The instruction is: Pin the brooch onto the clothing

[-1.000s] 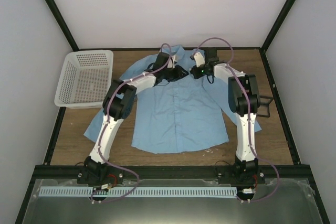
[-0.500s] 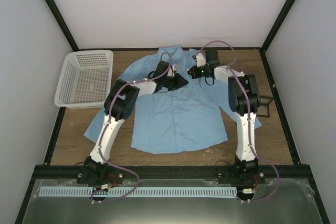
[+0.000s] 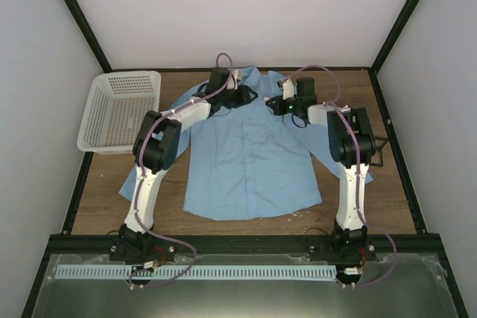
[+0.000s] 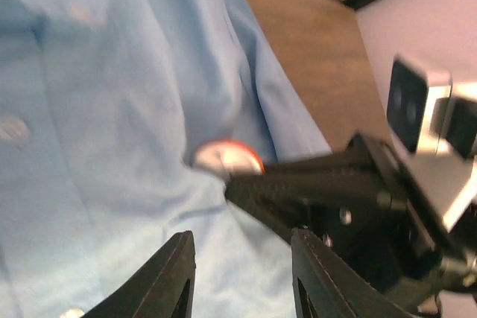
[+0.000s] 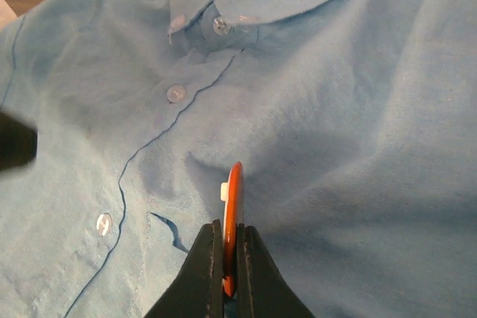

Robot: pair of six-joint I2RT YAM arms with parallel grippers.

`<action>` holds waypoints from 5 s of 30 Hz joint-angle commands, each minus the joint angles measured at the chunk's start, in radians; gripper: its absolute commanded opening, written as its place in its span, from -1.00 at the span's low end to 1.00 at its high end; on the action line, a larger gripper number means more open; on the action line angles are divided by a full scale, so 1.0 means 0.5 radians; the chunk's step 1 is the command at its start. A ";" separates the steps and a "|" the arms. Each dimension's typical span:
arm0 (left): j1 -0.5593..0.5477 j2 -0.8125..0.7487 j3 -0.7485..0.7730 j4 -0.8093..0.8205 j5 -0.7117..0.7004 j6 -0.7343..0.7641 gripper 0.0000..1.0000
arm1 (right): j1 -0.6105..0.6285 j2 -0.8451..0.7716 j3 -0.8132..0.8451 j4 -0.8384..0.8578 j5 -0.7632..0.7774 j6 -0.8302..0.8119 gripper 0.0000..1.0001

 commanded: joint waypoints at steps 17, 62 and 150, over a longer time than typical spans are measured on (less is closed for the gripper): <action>0.023 0.524 0.524 -0.202 0.014 -0.289 -0.43 | -0.045 -0.095 -0.332 1.028 -0.292 0.436 -0.99; 0.046 0.200 0.009 0.350 0.659 0.084 -0.08 | -0.130 0.013 -0.232 1.381 -0.769 0.776 -0.99; 0.158 0.330 0.187 0.888 0.847 -0.324 -0.14 | -0.162 0.194 -0.193 1.790 -1.104 1.035 -0.99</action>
